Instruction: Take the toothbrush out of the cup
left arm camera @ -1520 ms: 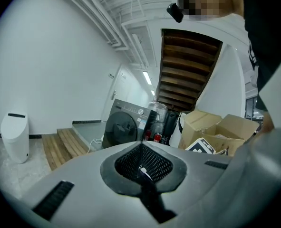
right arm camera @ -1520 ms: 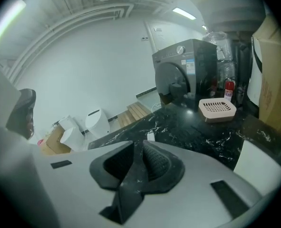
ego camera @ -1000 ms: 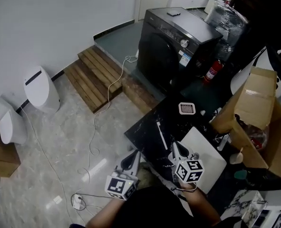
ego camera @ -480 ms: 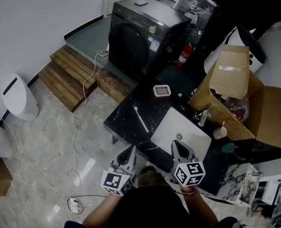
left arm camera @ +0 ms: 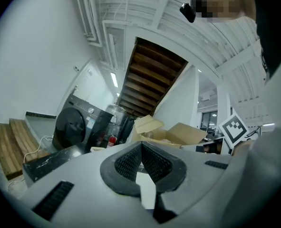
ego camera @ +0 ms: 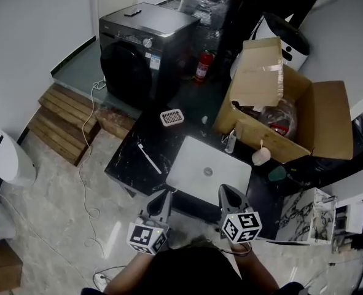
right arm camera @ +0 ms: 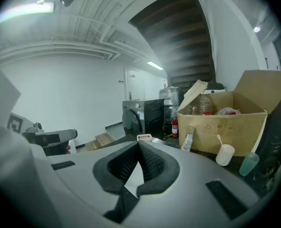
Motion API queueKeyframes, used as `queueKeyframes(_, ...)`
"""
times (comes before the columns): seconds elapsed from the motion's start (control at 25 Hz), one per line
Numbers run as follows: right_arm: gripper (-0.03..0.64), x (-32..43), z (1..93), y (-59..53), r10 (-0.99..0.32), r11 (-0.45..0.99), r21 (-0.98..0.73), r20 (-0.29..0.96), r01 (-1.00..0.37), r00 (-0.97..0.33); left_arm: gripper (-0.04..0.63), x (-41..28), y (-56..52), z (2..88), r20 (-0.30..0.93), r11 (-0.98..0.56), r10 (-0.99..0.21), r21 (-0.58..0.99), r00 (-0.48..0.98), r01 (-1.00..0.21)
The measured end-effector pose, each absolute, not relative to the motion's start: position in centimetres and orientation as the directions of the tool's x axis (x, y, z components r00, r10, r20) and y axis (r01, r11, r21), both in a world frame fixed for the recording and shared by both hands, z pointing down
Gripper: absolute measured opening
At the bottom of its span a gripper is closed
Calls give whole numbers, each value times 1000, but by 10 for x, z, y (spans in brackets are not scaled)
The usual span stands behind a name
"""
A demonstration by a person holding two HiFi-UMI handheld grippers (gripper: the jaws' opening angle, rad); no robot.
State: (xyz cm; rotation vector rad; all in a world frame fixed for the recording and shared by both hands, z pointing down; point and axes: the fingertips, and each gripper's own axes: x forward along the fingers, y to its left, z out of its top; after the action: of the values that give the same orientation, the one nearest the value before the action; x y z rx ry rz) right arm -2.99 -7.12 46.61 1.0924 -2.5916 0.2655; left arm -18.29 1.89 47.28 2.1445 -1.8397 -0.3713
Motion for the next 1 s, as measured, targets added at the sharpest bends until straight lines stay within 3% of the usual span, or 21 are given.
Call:
queueKeyframes(0.28,14,70,457,-96,-718,636,-95,293,-766,-632,25,-80,-12,469,22,-208,-972,381,234,-901)
queueKeyframes(0.64,14,255,482,-123,-809,493,-106,310,-864,-500,25,66,-68,479,92,-279,-941,330,325,-902)
queueKeyframes(1.0,14,350,504,-122,-769,530,-171,316,-830,-556,25,167,-112,479,127,-261,-941,314,313,-913)
